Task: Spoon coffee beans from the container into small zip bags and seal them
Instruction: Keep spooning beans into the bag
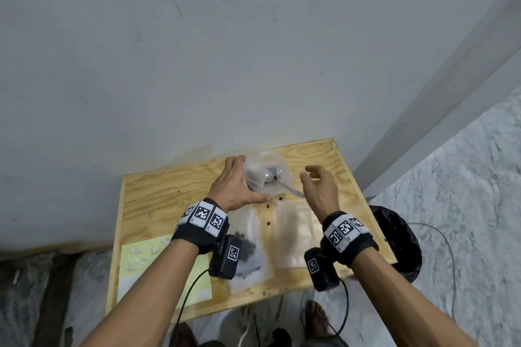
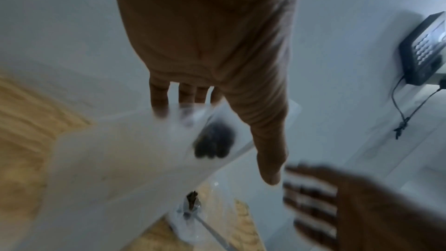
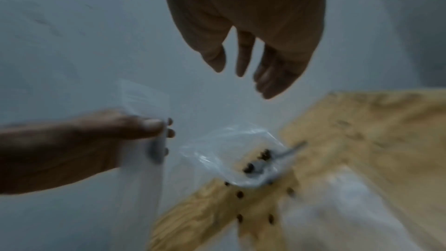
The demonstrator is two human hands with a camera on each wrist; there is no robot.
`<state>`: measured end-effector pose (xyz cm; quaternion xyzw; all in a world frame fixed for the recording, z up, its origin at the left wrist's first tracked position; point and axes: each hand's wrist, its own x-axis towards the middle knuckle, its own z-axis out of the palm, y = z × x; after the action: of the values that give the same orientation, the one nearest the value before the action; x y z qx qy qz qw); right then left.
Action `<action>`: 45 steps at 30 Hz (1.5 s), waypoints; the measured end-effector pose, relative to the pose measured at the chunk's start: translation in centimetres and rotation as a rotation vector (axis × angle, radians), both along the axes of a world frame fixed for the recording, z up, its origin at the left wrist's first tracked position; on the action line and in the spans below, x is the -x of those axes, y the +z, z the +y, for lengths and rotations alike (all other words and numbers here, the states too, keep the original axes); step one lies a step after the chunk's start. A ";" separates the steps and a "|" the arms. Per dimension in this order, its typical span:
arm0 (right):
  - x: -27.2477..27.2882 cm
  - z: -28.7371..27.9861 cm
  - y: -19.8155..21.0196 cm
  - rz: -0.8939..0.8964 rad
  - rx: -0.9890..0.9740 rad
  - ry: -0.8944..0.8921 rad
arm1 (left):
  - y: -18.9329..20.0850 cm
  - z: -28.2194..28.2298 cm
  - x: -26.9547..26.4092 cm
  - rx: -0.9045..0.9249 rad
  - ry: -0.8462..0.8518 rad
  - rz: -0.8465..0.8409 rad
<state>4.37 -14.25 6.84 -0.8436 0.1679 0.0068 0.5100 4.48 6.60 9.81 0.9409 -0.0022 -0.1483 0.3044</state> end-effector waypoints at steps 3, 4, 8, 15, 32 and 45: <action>1.0 1.8 4.3 -0.235 -0.082 0.277 | 1.4 -0.1 0.1 -0.060 0.050 -0.104; 1.1 2.4 5.7 -0.270 -0.066 0.385 | 1.9 -0.2 0.0 -0.075 0.059 -0.147; 0.0 4.2 9.6 -0.333 0.144 0.620 | 4.4 -0.8 -0.5 -0.085 0.130 -0.317; -2.6 4.7 12.5 -0.461 0.284 0.457 | 7.0 0.9 -1.6 0.026 0.122 -0.375; -3.1 4.1 13.9 -0.257 -0.263 0.447 | 9.0 3.9 -1.7 0.880 0.235 -0.412; -3.1 4.4 13.3 -0.244 -0.286 0.439 | 9.4 3.3 -1.5 0.921 0.253 -0.237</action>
<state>7.42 -9.84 20.17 -0.7738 -0.0837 0.0391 0.6267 5.94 9.88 19.16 0.7118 0.0119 0.0143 0.7021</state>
